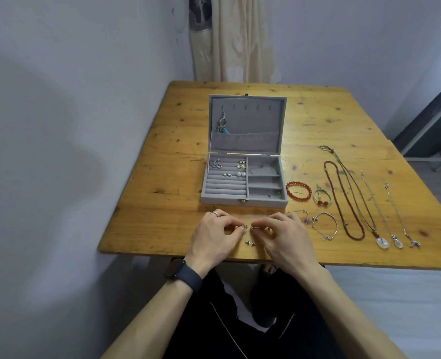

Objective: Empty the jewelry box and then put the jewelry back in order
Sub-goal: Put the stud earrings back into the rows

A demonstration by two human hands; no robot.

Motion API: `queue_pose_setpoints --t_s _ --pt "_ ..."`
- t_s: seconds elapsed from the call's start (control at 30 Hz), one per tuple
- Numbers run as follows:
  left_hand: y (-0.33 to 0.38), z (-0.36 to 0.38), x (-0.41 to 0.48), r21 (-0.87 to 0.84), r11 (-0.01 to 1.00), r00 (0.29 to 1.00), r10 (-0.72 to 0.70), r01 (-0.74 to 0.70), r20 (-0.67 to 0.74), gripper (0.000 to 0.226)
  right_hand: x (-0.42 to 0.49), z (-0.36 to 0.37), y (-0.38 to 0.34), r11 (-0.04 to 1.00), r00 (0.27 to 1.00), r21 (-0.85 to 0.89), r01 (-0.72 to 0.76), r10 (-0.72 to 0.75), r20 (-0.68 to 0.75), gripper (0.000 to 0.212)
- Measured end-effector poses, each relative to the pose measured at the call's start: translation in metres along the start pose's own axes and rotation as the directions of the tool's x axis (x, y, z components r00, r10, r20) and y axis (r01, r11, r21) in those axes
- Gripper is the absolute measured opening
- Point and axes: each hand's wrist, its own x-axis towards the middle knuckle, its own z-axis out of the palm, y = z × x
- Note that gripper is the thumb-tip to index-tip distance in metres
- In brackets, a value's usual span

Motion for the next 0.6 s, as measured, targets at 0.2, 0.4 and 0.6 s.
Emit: queue_pose_setpoints --t_s 0.2,0.4,0.6 --pt "0.006 -0.008 0.000 -0.146 0.986 0.997 -0.082 0.080 -0.004 0.007 0.002 -0.002 0.000 0.988 0.998 0.156 -0.007 0.017 -0.064 0.010" --pt "0.005 -0.018 0.008 -0.334 0.930 0.989 -0.143 0.151 0.047 0.004 0.011 -0.013 -0.009 0.901 0.997 0.431 -0.043 0.064 -0.034 0.011" --pt "0.007 -0.033 0.021 -0.502 0.852 0.988 -0.144 0.150 0.052 0.025 0.021 -0.014 -0.015 0.797 0.993 0.593 -0.113 0.116 0.033 0.011"
